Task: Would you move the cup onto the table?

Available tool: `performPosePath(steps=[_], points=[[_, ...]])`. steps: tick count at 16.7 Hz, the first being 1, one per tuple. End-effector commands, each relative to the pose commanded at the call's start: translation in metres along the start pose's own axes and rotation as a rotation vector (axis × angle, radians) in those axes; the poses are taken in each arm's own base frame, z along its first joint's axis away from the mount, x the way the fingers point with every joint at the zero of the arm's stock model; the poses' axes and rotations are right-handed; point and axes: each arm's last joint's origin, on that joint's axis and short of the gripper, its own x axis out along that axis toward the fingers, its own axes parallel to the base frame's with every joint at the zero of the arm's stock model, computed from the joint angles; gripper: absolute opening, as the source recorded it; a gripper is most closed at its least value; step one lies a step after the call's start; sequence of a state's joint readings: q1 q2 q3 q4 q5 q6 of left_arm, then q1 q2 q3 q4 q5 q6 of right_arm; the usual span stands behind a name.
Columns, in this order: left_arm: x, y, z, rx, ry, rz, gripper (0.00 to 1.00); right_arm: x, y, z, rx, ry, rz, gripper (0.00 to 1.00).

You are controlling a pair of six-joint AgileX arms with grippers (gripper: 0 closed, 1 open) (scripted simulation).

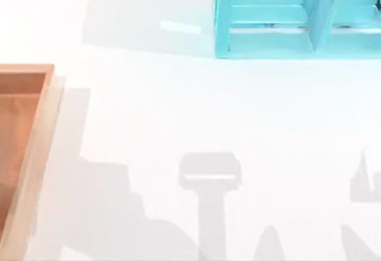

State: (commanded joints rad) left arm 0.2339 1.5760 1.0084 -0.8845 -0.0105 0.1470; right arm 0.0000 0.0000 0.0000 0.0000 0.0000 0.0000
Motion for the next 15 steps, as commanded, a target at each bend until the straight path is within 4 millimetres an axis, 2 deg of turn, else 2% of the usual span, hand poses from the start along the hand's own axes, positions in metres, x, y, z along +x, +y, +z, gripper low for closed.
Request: performPosePath(steps=[4, 8, 10, 15], points=[[-0.037, -0.042, 0.001, 0.018, 0.016, -0.017, 0.0, 0.0, 0.0, 0.0, 0.0, 0.0, 0.0, 1.0], [-0.062, -0.083, -0.016, 0.089, 0.085, -0.031, 0.0, 0.0, 0.0, 0.0, 0.0, 0.0, 0.0, 1.0], [-0.067, -0.091, -0.023, 0.11, 0.107, -0.032, 0.0, 0.0, 0.0, 0.0, 0.0, 0.0, 0.0, 1.0], [-0.065, -0.092, -0.023, 0.109, 0.115, -0.032, 0.0, 0.0, 0.0, 0.0, 0.0, 0.0, 0.0, 1.0]])
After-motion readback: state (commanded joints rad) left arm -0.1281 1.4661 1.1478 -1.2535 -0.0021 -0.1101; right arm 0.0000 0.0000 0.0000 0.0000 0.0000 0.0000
